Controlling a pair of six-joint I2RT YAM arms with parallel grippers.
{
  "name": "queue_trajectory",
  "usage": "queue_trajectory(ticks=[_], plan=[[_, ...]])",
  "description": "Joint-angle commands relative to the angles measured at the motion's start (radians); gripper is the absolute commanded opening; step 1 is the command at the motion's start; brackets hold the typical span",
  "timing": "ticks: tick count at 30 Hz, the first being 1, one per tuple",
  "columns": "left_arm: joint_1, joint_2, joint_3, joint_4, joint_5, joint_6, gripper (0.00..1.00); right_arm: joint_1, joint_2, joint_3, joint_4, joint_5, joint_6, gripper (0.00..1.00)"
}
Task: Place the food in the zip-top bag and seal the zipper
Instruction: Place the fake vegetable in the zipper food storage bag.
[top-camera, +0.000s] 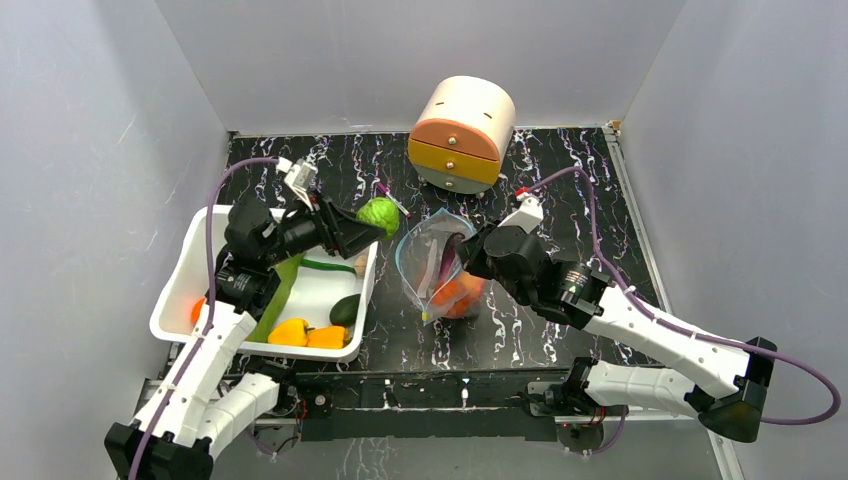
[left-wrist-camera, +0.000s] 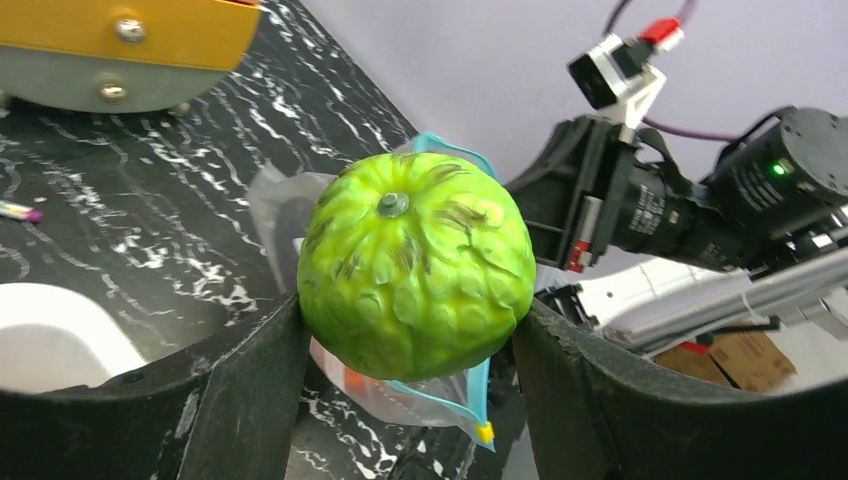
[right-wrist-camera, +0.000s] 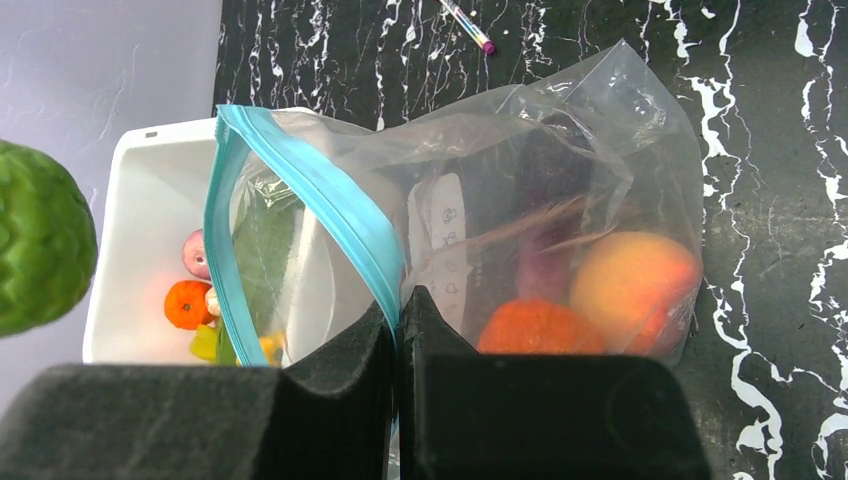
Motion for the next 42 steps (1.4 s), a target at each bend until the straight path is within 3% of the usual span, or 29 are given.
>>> queue_trajectory(ticks=[1,15,26,35,42], plan=[[-0.102,0.008,0.035,0.051,0.002,0.003,0.41,0.002,-0.008,0.046,0.066,0.001,0.021,0.00],[-0.390,0.124,0.065,-0.006,-0.217,0.174,0.45,0.002,-0.059,0.042,0.084,-0.029,0.023,0.00],[-0.459,0.189,0.106,-0.121,-0.373,0.241,0.50,0.002,-0.069,0.014,0.116,-0.068,0.022,0.00],[-0.477,0.195,0.125,-0.129,-0.427,0.211,0.67,0.002,-0.081,0.003,0.113,-0.066,0.026,0.00],[-0.476,0.184,0.122,-0.123,-0.425,0.197,0.73,0.002,-0.094,-0.018,0.115,-0.064,0.033,0.00]])
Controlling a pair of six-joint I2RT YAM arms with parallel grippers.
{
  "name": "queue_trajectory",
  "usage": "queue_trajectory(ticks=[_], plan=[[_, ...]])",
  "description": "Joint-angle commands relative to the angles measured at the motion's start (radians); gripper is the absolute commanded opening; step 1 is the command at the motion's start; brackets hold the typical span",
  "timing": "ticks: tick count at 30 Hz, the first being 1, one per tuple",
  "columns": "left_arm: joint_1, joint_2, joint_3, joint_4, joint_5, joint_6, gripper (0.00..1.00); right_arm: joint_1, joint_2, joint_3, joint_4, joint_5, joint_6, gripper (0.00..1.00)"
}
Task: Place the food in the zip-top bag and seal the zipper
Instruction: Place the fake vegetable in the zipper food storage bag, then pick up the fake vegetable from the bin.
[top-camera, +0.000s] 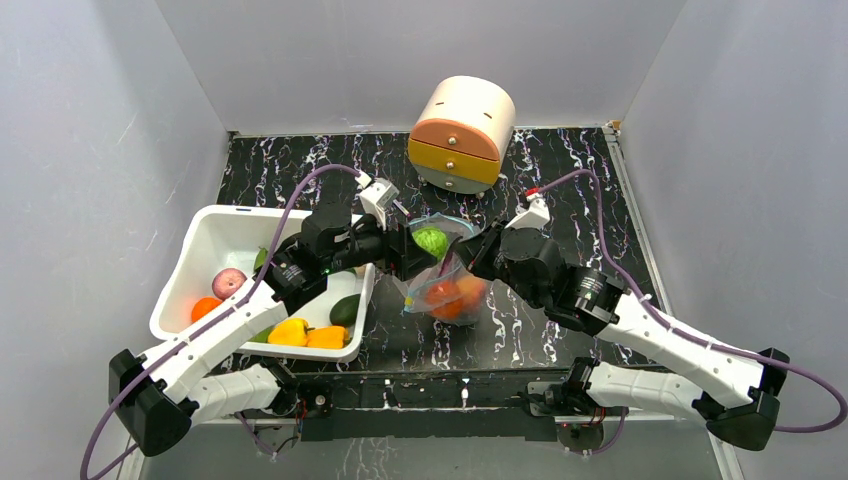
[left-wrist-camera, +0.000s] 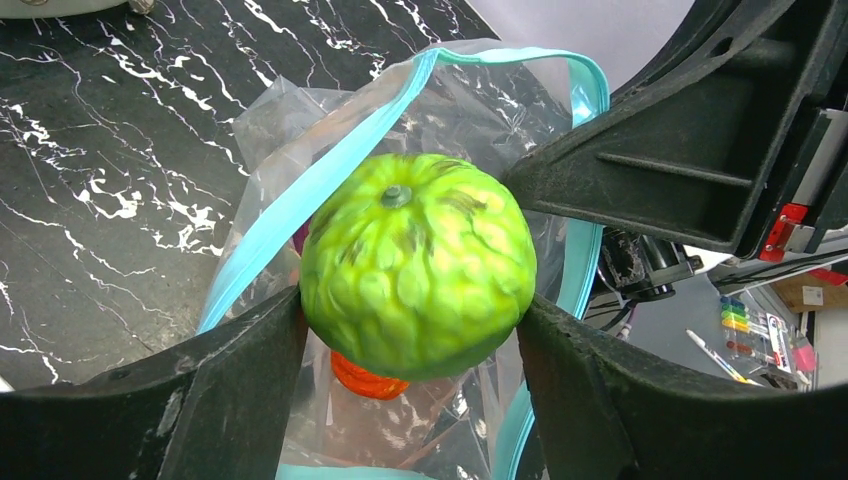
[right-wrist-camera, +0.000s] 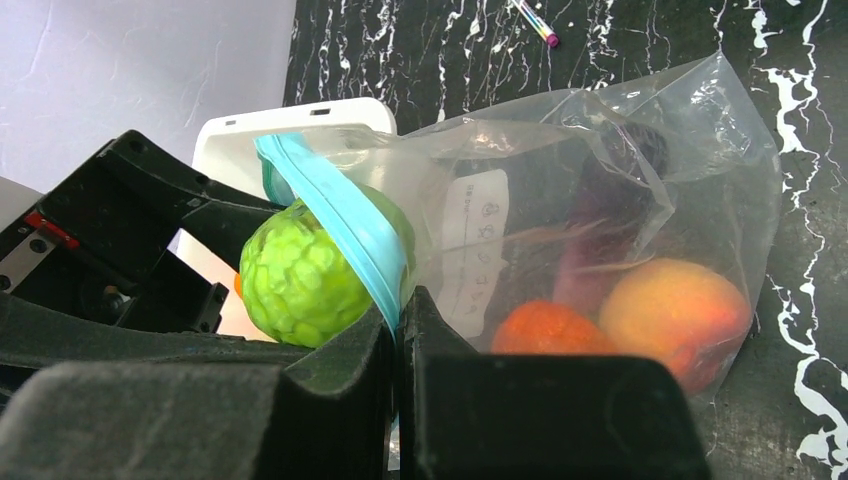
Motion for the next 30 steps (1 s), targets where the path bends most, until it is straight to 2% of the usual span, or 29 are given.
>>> queue_trajectory(ticks=[1,2,4,16,23,26,30], plan=[[-0.003,-0.021,0.038,0.005,-0.016,-0.003,0.75,0.002,-0.027,-0.005,0.065,0.010,0.015,0.00],[-0.005,-0.022,0.039,0.003,-0.016,0.000,0.82,0.002,-0.028,-0.006,0.064,0.011,0.015,0.00],[-0.005,-0.024,0.042,0.001,-0.018,0.004,0.86,0.002,-0.030,-0.005,0.064,0.012,0.016,0.00],[-0.006,-0.045,0.062,-0.024,-0.036,0.029,0.86,0.002,-0.038,-0.007,0.059,0.013,0.015,0.00],[-0.006,-0.057,0.133,-0.171,-0.197,0.057,0.91,0.002,-0.055,-0.021,0.048,0.021,0.015,0.00],[-0.006,-0.059,0.169,-0.227,-0.236,0.079,0.98,0.002,-0.067,-0.031,0.040,0.028,0.017,0.00],[-0.005,-0.067,0.193,-0.283,-0.318,0.098,0.98,0.002,-0.087,-0.052,0.043,0.030,0.017,0.00]])
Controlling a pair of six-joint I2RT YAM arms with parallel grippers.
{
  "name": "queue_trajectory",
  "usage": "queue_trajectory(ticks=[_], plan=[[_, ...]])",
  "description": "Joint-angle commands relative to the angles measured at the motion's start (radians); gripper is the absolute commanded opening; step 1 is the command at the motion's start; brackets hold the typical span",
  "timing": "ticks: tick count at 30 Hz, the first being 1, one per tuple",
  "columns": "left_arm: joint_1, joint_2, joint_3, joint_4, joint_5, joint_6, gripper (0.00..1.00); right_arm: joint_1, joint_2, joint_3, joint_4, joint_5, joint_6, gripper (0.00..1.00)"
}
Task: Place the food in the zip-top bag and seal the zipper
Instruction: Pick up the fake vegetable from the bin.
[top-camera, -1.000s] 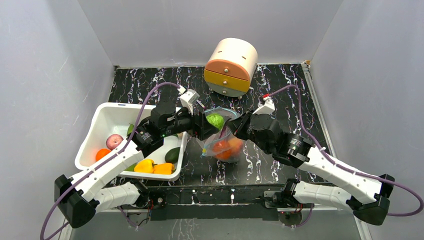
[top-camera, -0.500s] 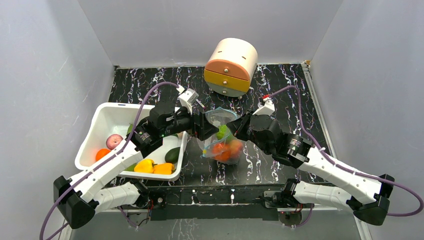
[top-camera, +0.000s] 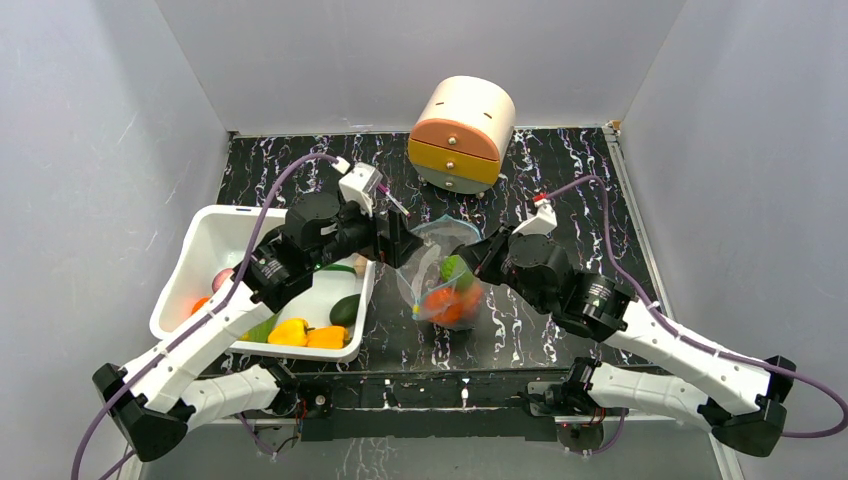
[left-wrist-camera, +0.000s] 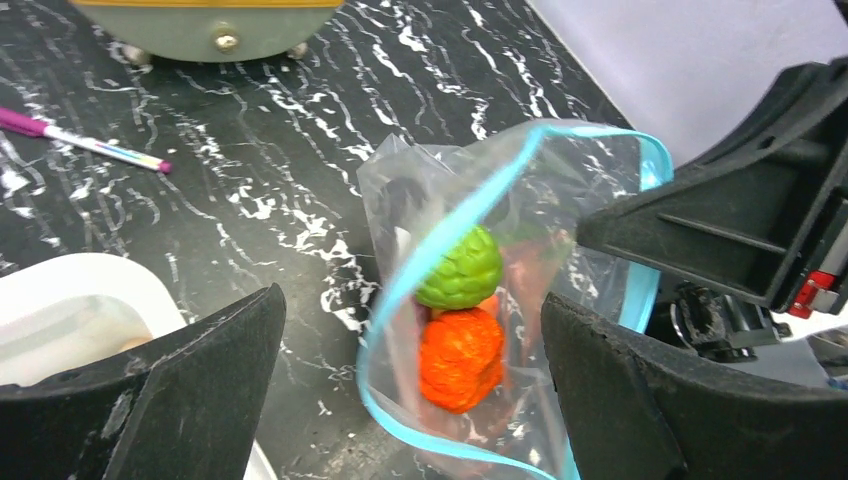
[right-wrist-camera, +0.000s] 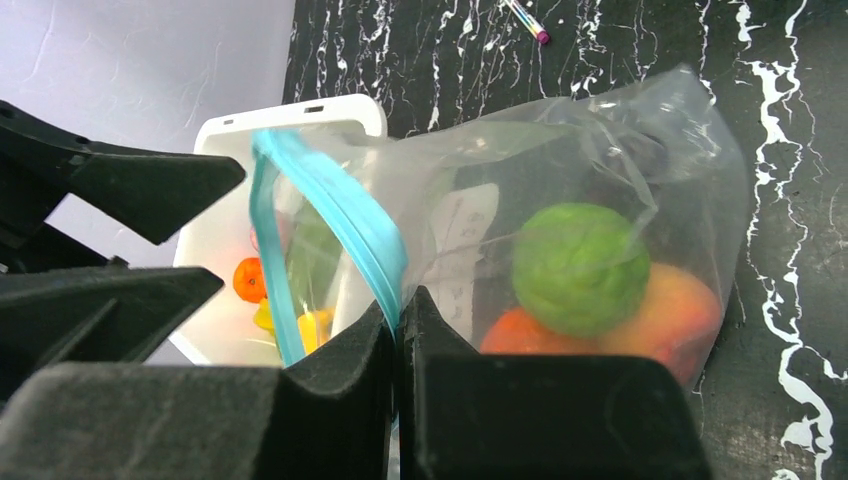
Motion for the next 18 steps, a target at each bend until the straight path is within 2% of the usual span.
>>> queue_trajectory(ticks=[1,7,13,18], plan=[[-0.005,-0.042,0.050,-0.092,-0.132,0.037,0.98,0.002,-0.038,-0.013,0.050,0.027,0.009,0.00],[-0.003,-0.062,0.049,-0.132,-0.313,0.013,0.98,0.002,-0.060,-0.023,0.038,0.024,0.005,0.00],[0.003,-0.001,0.089,-0.249,-0.472,-0.032,0.98,0.002,-0.084,-0.043,0.043,0.027,-0.004,0.00],[0.075,0.037,0.096,-0.314,-0.478,-0.105,0.98,0.002,-0.101,-0.060,0.056,0.023,-0.004,0.00]])
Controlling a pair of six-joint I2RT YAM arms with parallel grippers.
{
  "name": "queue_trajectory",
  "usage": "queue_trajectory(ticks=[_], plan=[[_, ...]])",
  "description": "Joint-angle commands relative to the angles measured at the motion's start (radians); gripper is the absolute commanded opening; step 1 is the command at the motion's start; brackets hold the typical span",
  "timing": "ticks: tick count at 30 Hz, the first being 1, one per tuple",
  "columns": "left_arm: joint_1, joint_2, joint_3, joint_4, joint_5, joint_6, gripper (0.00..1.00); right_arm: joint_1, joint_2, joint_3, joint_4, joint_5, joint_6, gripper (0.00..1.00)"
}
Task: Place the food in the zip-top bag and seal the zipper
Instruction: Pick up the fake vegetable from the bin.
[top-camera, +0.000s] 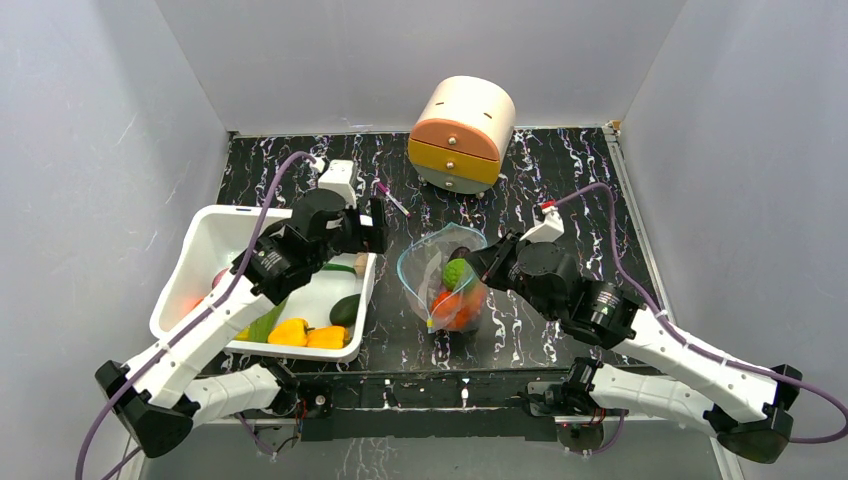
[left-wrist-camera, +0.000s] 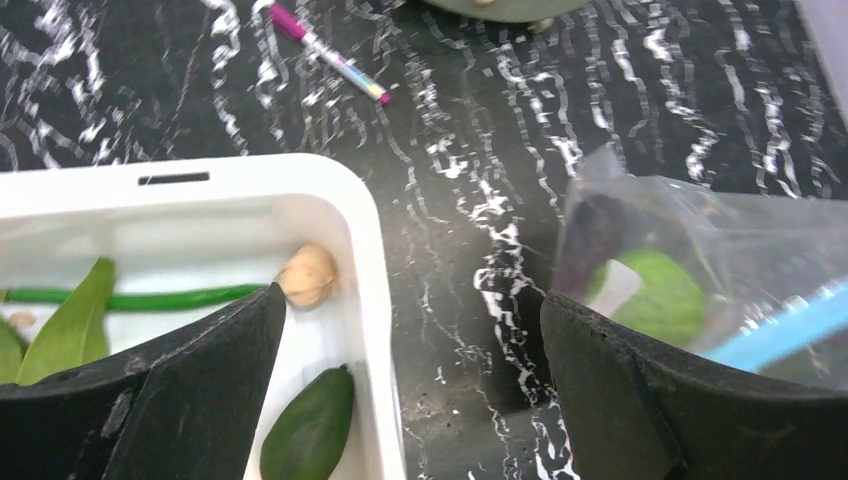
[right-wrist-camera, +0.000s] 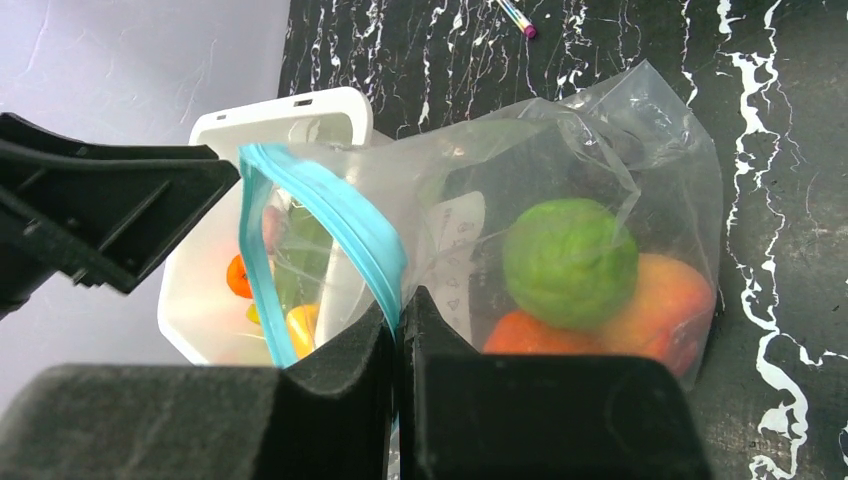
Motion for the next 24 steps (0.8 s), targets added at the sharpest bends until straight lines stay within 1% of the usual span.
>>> queue_trajectory(ticks=[1,2,4,5,7,15,20,24], plan=[[0.080,0.014,0.022,-0.094,-0.055,-0.079,0.96,0.002,-0.034,-0.008,0.066,0.020,-0.002,0.00],[0.120,0.009,0.013,-0.092,-0.027,-0.090,0.92,0.002,-0.039,-0.013,0.071,0.019,-0.003,0.00],[0.207,-0.022,-0.011,-0.078,0.052,-0.097,0.79,0.002,-0.045,-0.015,0.071,0.016,-0.009,0.00],[0.245,-0.035,-0.024,-0.077,0.065,-0.107,0.74,0.002,-0.045,-0.014,0.069,0.015,-0.015,0.00],[0.298,-0.056,-0.047,-0.076,0.063,-0.115,0.69,0.002,-0.046,-0.010,0.061,0.015,-0.026,0.00],[0.431,-0.036,-0.064,-0.184,-0.019,-0.082,0.67,0.002,-0.076,-0.011,0.048,0.033,-0.054,0.00],[0.575,-0.054,-0.121,-0.190,0.055,-0.097,0.69,0.002,-0.090,0.001,0.034,0.052,-0.080,0.00],[0.665,-0.036,-0.156,-0.202,0.082,-0.083,0.70,0.002,-0.101,0.012,0.019,0.068,-0.096,0.00]])
